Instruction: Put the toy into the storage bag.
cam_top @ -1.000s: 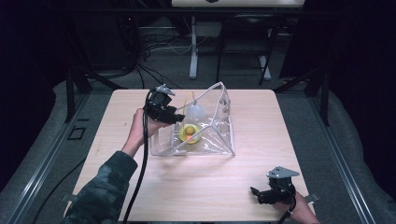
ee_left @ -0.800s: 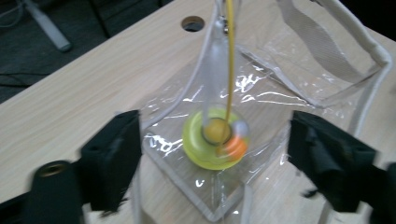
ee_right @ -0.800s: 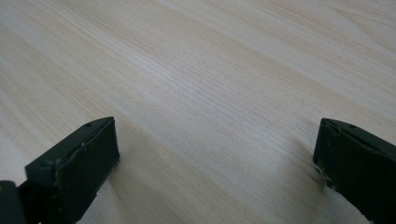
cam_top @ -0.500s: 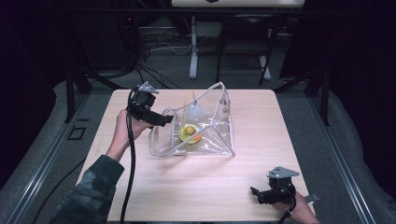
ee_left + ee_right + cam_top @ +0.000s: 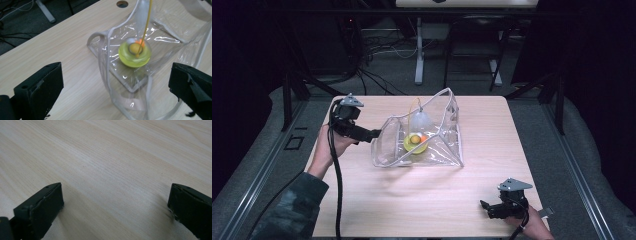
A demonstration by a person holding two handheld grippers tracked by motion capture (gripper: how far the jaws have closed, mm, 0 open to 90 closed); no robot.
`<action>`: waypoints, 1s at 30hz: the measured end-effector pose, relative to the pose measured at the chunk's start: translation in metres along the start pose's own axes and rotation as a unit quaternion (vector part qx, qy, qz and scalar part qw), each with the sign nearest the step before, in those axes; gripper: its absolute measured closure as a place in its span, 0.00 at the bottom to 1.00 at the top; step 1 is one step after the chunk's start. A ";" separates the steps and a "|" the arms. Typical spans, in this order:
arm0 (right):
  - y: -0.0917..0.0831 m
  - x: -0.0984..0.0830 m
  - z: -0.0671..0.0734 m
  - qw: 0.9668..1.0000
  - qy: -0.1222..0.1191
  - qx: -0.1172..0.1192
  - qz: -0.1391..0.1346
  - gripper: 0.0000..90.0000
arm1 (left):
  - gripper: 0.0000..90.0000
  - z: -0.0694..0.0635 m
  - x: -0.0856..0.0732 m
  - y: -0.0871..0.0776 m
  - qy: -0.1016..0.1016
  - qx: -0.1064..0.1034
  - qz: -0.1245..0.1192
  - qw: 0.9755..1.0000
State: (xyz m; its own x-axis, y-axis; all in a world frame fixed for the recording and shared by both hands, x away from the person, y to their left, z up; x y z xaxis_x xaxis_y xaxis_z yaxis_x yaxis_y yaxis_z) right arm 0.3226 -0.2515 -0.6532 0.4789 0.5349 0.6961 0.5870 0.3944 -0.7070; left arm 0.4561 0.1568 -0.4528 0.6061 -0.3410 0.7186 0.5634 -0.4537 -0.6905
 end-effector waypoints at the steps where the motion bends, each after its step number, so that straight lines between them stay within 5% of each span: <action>1: 0.000 0.000 0.000 1.000 0.001 0.001 -0.001 0.00 | 0.00 0.004 -0.007 -0.003 -0.001 0.004 0.001 1.000; 12: 0.000 0.000 0.000 1.000 0.000 -0.001 0.000 0.00 | 0.00 0.027 -0.051 -0.005 -0.017 0.021 0.020 0.999; 23: 0.000 0.000 0.000 1.000 0.000 -0.001 0.000 0.00 | 0.00 0.042 -0.096 0.009 -0.032 0.030 0.045 0.998; 30: 0.000 0.000 0.000 1.000 0.000 -0.001 0.000 0.00 | 0.00 0.039 -0.123 0.023 -0.041 0.018 0.075 0.996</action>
State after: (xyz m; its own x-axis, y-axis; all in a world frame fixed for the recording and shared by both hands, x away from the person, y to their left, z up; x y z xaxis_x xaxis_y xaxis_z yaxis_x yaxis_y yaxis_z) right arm 0.3225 -0.2515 -0.6532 0.4796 0.5345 0.6959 0.5885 0.3923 -0.7069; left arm 0.4159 0.2204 -0.5601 0.7285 -0.3334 0.5984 0.4813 -0.3725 -0.7935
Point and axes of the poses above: each handheld gripper's, and its own axes: y roughly forward along the jaws, x roughly out of its top, z roughly to its left, the point moved 9 cm from there along y, roughly forward along the jaws, and after that the axes turned 10 degrees about -y, right-handed, at the moved point
